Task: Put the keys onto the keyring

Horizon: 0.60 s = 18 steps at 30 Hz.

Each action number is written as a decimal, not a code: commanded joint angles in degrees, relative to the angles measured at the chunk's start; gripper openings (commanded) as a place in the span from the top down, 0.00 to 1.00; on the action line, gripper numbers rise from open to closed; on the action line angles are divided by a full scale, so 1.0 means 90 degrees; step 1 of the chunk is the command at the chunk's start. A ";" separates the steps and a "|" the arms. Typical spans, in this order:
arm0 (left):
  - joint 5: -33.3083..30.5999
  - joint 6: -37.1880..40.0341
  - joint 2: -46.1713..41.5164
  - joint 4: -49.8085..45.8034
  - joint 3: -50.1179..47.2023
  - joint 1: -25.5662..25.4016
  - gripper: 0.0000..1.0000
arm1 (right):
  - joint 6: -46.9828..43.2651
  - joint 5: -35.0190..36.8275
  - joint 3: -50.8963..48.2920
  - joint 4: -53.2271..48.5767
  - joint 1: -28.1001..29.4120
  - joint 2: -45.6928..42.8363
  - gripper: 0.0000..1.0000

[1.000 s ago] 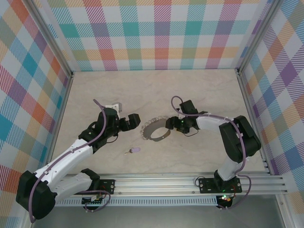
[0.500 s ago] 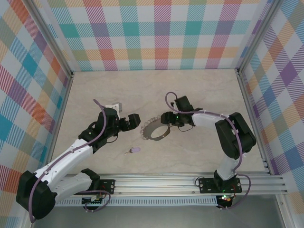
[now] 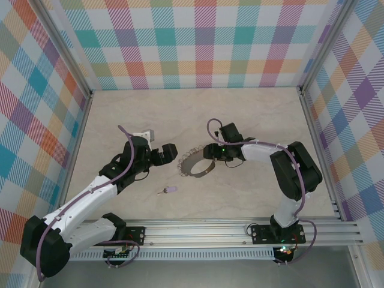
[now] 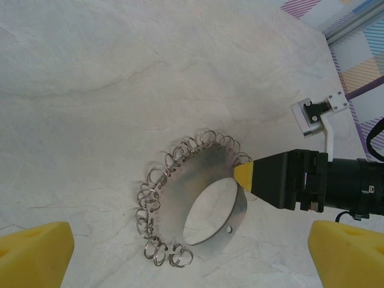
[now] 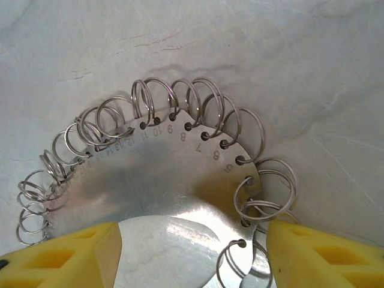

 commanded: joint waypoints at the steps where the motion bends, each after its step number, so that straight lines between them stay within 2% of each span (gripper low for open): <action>1: 0.0090 0.0095 -0.0143 0.0195 0.0078 -0.0078 0.00 | -0.0264 0.0153 -0.0067 -0.0076 0.0053 0.0039 0.35; 9: 0.0077 0.0079 -0.0202 0.0196 0.0078 -0.0095 0.00 | -0.0285 -0.0028 0.0031 -0.0131 0.0063 0.0269 0.35; 18: 0.0051 0.0108 -0.0245 0.0193 0.0059 -0.0107 0.00 | 0.0004 -0.0294 -0.0421 -0.0013 0.0377 -0.0083 0.35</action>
